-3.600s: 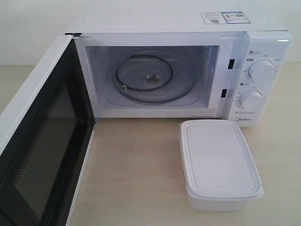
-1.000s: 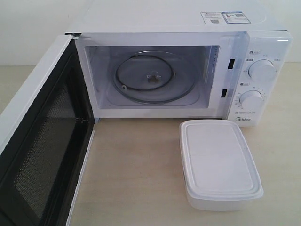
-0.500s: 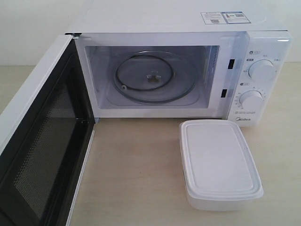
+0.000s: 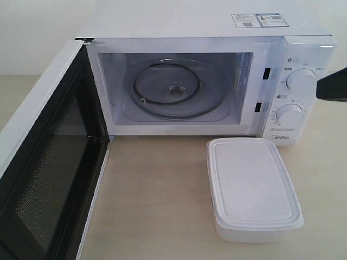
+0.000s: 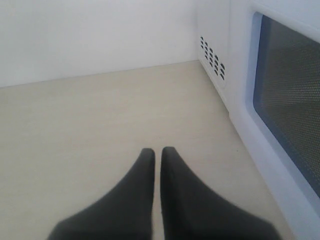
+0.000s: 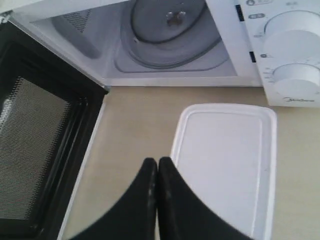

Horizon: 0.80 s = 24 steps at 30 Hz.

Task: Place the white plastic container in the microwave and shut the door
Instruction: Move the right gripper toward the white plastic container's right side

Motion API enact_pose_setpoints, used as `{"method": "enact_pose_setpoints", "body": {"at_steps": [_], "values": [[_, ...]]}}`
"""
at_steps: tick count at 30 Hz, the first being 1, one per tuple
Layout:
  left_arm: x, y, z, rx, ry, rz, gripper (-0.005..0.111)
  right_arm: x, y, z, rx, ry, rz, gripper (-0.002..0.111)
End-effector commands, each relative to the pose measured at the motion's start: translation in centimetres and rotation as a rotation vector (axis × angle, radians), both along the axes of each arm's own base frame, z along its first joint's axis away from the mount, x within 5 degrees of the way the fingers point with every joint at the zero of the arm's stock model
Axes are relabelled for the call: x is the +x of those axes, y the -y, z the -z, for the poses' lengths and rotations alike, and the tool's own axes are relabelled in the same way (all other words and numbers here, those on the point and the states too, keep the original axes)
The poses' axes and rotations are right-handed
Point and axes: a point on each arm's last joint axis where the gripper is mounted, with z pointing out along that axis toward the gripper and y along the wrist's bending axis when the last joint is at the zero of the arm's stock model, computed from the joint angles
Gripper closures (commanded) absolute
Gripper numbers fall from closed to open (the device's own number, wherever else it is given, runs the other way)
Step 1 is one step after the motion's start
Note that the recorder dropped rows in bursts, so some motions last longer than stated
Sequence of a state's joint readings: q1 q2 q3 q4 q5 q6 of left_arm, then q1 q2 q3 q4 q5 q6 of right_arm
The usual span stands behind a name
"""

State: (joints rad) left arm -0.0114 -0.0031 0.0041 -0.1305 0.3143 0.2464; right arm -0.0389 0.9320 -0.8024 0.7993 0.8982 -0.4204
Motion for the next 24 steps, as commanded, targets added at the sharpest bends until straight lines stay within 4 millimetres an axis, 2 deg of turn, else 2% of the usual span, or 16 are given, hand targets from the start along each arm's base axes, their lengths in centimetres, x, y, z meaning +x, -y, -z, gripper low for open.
{"method": "enact_pose_setpoints", "body": {"at_steps": [1,6,10,12,18,24], "values": [[0.0,0.0,-0.2,-0.006,0.012,-0.002,0.102,0.9,-0.2,0.4,0.086,-0.024,-0.034,0.108],[0.0,0.0,-0.2,-0.006,0.008,-0.002,0.102,1.8,-0.1,3.4,0.211,-0.083,-0.104,0.108],[0.0,0.0,-0.2,-0.006,0.008,-0.002,0.102,1.3,1.5,6.5,0.318,-0.107,-0.133,0.108],[0.0,0.0,-0.2,-0.006,0.008,-0.002,0.102,1.5,2.6,8.2,0.351,-0.166,-0.074,0.108],[0.0,0.0,-0.2,-0.006,0.008,-0.002,0.102,3.2,3.9,12.4,0.355,-0.312,-0.003,0.108],[0.0,0.0,-0.2,-0.006,0.008,-0.002,0.102,4.9,4.8,14.3,0.306,-0.384,-0.046,0.108]]}}
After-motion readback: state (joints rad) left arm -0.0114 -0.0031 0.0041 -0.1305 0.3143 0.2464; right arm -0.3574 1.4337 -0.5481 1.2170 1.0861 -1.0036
